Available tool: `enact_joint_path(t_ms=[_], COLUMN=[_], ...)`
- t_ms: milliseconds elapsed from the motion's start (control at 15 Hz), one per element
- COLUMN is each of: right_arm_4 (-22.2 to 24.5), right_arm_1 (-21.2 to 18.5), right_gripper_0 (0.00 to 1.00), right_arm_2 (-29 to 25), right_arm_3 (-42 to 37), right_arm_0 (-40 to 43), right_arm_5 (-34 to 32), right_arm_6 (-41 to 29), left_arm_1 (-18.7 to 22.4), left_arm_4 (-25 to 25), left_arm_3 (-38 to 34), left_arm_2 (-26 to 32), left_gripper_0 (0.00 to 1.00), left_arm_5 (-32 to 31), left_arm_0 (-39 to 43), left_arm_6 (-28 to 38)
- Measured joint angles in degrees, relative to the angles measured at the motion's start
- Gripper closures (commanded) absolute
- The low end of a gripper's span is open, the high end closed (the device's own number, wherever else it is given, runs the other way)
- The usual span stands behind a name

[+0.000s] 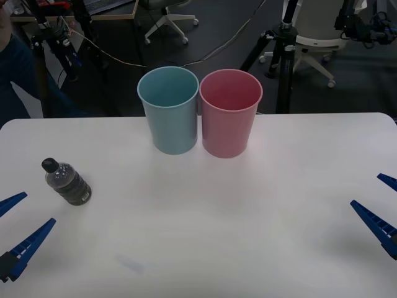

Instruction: Grasp the object on the table and drop it into the matching bin: aluminum can to the light blue bin, PET bottle to the pink bin.

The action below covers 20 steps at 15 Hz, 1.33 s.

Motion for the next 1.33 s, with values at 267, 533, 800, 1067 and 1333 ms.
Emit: enact_joint_path(t_ms=[267, 533, 800, 1067, 1333], right_arm_4=[0.0, 0.0, 0.0, 0.0, 0.0], right_arm_1=[0.0, 0.0, 0.0, 0.0, 0.0], right_gripper_0=[0.0, 0.0, 0.0, 0.0, 0.0], right_arm_2=[0.0, 0.0, 0.0, 0.0, 0.0], right_arm_3=[0.0, 0.0, 0.0, 0.0, 0.0], right_arm_0=[0.0, 0.0, 0.0, 0.0, 0.0], right_arm_5=[0.0, 0.0, 0.0, 0.0, 0.0], right_arm_6=[0.0, 0.0, 0.0, 0.0, 0.0], left_arm_1=[0.0, 0.0, 0.3, 0.5, 1.6], left_arm_4=[0.8, 3.4, 6.5, 7.9, 8.0], left_arm_3=[0.8, 2.0, 9.3, 15.9, 22.6], left_arm_2=[-0.7, -3.3, -5.5, -7.0, -8.3], left_gripper_0=[0.0, 0.0, 0.0, 0.0, 0.0], left_arm_5=[3.8, 10.8, 11.4, 11.1, 10.7], left_arm_0=[1.6, 3.2, -0.2, -5.0, -11.3], left_arm_6=[-5.5, -12.9, -19.6, -22.8, -24.3])
